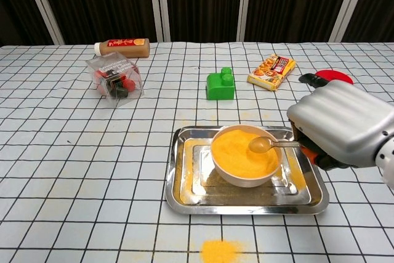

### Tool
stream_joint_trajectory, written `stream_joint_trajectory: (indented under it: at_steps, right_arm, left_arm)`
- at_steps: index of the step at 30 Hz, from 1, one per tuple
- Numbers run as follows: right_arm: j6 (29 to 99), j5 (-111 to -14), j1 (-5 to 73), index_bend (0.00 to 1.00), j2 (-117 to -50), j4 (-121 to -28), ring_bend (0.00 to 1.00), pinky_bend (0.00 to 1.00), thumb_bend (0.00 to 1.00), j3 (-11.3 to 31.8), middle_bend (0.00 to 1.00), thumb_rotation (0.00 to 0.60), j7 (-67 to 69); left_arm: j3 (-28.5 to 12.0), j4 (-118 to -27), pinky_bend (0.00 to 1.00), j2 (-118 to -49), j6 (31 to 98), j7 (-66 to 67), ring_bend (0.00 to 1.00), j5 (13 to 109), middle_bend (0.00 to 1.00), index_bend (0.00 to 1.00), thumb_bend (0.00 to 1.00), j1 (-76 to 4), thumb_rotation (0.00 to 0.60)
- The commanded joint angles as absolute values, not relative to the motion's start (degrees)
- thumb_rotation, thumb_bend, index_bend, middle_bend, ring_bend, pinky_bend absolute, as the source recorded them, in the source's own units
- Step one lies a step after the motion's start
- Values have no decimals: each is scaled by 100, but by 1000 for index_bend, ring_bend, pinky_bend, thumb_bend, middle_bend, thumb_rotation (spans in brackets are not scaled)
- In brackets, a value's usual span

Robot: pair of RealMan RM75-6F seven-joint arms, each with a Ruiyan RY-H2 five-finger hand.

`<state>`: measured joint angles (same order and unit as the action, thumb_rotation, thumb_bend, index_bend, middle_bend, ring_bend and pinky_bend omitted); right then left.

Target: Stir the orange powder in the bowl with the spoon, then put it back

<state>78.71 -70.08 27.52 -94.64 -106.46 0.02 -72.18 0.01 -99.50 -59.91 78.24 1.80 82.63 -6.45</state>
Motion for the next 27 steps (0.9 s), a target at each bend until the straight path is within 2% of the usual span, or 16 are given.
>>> stream_joint_trajectory:
  at_steps: [1, 14, 27]
  right_arm:
    - [7745, -7282, 2807, 948, -9374, -10723, 560, 11, 941, -122, 828, 600, -7048]
    - [7048, -8465, 3190, 948, -8948, -10256, 560, 15, 941, -441, 829, 600, -6602]
    - [6978, -8725, 3227, 948, -8979, -9870, 560, 23, 941, -170, 828, 600, -6469]
  left_arm:
    - [4, -9951, 0, -5987, 7843, 172, 0, 8279, 0, 0, 0, -637, 600]
    - [3, -9931, 0, -5995, 7849, 161, 0, 8286, 0, 0, 0, -635, 600]
    - [0, -9922, 0, -6004, 7833, 164, 0, 8275, 0, 0, 0, -642, 600]
